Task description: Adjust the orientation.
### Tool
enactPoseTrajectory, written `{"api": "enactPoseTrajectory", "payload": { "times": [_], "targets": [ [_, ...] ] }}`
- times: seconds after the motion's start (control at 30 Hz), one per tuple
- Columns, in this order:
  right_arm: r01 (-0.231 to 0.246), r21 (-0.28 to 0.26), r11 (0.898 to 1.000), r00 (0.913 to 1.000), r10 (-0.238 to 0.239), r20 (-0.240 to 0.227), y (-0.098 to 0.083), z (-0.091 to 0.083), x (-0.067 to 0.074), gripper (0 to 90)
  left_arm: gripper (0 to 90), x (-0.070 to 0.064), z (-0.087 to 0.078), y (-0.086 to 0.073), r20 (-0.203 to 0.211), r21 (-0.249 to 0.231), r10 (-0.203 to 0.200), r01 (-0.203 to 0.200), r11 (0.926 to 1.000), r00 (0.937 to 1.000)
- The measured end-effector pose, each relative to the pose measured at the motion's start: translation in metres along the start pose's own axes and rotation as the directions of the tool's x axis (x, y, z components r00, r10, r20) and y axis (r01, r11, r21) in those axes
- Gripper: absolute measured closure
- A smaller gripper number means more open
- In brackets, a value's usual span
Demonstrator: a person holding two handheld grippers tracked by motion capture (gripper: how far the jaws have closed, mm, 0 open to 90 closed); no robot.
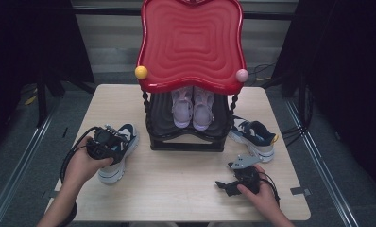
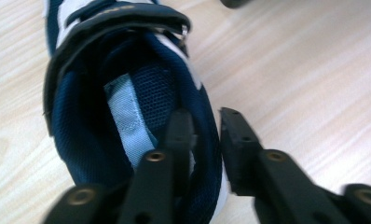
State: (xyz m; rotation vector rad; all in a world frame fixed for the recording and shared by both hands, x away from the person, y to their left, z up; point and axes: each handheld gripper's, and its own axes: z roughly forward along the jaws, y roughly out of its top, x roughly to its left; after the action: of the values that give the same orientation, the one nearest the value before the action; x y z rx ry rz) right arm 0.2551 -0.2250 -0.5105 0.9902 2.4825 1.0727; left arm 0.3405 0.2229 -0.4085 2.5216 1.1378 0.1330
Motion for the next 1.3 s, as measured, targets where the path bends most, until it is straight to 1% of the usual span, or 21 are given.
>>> {"api": "enactPoseTrajectory", "payload": {
  "times": [0.13,0.3,0.4,0.53,0.6,0.67,0.7,0.73,0.77,0.83,0.87,0.9,0.97,1.03,1.07,1.1,1.17,1.2,1.23,1.27,1.3],
  "targets": [
    [0.0,0.0,1.0,1.0,0.0,0.0,0.0,0.0,0.0,11.7,53.7,0.002,-0.005,0.002,0.036,0.021,0.067,-0.067,0.9975,0.9971],
    [0.002,-0.001,1.0,1.0,-0.002,-0.001,0.0,0.0,0.0,11.7,39.7,0.003,-0.012,0.005,0.05,0.072,0.142,-0.146,0.9868,0.9886],
    [0.003,-0.001,1.0,1.0,-0.003,0.001,0.0,0.0,0.0,11.7,35.4,0.004,-0.016,0.008,0.065,0.09,0.183,-0.188,0.978,0.981],
    [0.001,0.0,1.0,1.0,-0.001,0.0,0.0,0.0,0.0,11.7,30.2,0.004,-0.02,0.01,0.081,0.12,0.251,-0.26,0.9582,0.9645],
    [0.002,-0.001,1.0,1.0,-0.002,0.001,0.0,0.0,0.0,11.7,30.8,0.003,-0.022,0.01,0.082,0.131,0.287,-0.295,0.9464,0.9545],
    [0.002,-0.001,1.0,1.0,-0.002,0.002,0.0,0.0,0.0,11.7,31.7,0.003,-0.024,0.01,0.091,0.15,0.326,-0.337,0.9296,0.941],
    [0.002,-0.001,1.0,1.0,-0.002,0.001,0.0,0.0,0.0,11.7,32.3,0.002,-0.023,0.009,0.087,0.155,0.335,-0.345,0.9258,0.9382],
    [0.001,-0.001,1.0,1.0,-0.001,0.001,0.0,0.0,0.0,11.7,33.2,0.002,-0.023,0.008,0.09,0.167,0.362,-0.372,0.9129,0.9278],
    [0.001,-0.001,1.0,1.0,-0.001,0.001,0.0,0.0,0.0,11.7,33.6,0.001,-0.023,0.007,0.09,0.168,0.371,-0.382,0.909,0.9241],
    [0.001,0.0,1.0,1.0,-0.001,0.001,0.0,0.0,0.0,11.7,35.5,-0.001,-0.021,0.005,0.104,0.192,0.402,-0.415,0.8896,0.9099],
    [0.001,0.0,1.0,1.0,-0.001,0.001,0.0,0.0,0.0,11.7,37.2,-0.002,-0.019,0.003,0.099,0.202,0.403,-0.415,0.887,0.9098],
    [0.001,0.0,1.0,1.0,-0.001,0.0,0.0,0.0,0.0,11.7,38.6,-0.002,-0.018,0.003,0.103,0.222,0.413,-0.426,0.8771,0.9047],
    [0.001,0.0,1.0,1.0,-0.001,0.001,0.0,0.0,0.0,11.7,42.4,-0.003,-0.017,0.001,0.088,0.227,0.437,-0.445,0.8664,0.8953],
    [0.001,-0.001,1.0,1.0,-0.001,0.001,0.0,0.0,0.0,11.7,50.7,-0.002,-0.018,0.002,0.072,0.227,0.431,-0.436,0.871,0.8993],
    [0.001,-0.001,1.0,1.0,-0.001,0.001,0.0,0.0,0.0,11.7,53.6,-0.002,-0.018,0.002,0.075,0.229,0.432,-0.437,0.8697,0.8988],
    [0.001,-0.001,1.0,1.0,-0.001,0.0,0.0,0.0,0.0,11.7,55.5,-0.001,-0.018,0.003,0.077,0.23,0.444,-0.449,0.8634,0.8926],
    [0.001,0.0,1.0,1.0,-0.001,0.0,0.0,0.0,0.0,11.8,57.5,-0.002,-0.018,0.005,0.08,0.234,0.45,-0.455,0.859,0.8896],
    [0.002,-0.001,1.0,1.0,-0.002,-0.001,0.0,0.0,0.0,11.7,59.2,-0.003,-0.018,0.005,0.078,0.244,0.462,-0.466,0.8504,0.8834],
    [0.002,-0.001,1.0,1.0,-0.002,0.0,0.0,0.0,0.0,11.7,60.0,-0.004,-0.017,0.006,0.072,0.243,0.456,-0.459,0.8544,0.887],
    [0.002,-0.001,1.0,1.0,-0.002,0.0,0.0,0.0,0.0,11.7,62.0,-0.004,-0.017,0.007,0.073,0.252,0.46,-0.462,0.8502,0.8851],
    [0.002,-0.001,1.0,1.0,-0.002,0.001,0.0,0.0,0.0,11.7,66.0,-0.004,-0.017,0.007,0.074,0.258,0.452,-0.454,0.8525,0.8892]
  ]
}}
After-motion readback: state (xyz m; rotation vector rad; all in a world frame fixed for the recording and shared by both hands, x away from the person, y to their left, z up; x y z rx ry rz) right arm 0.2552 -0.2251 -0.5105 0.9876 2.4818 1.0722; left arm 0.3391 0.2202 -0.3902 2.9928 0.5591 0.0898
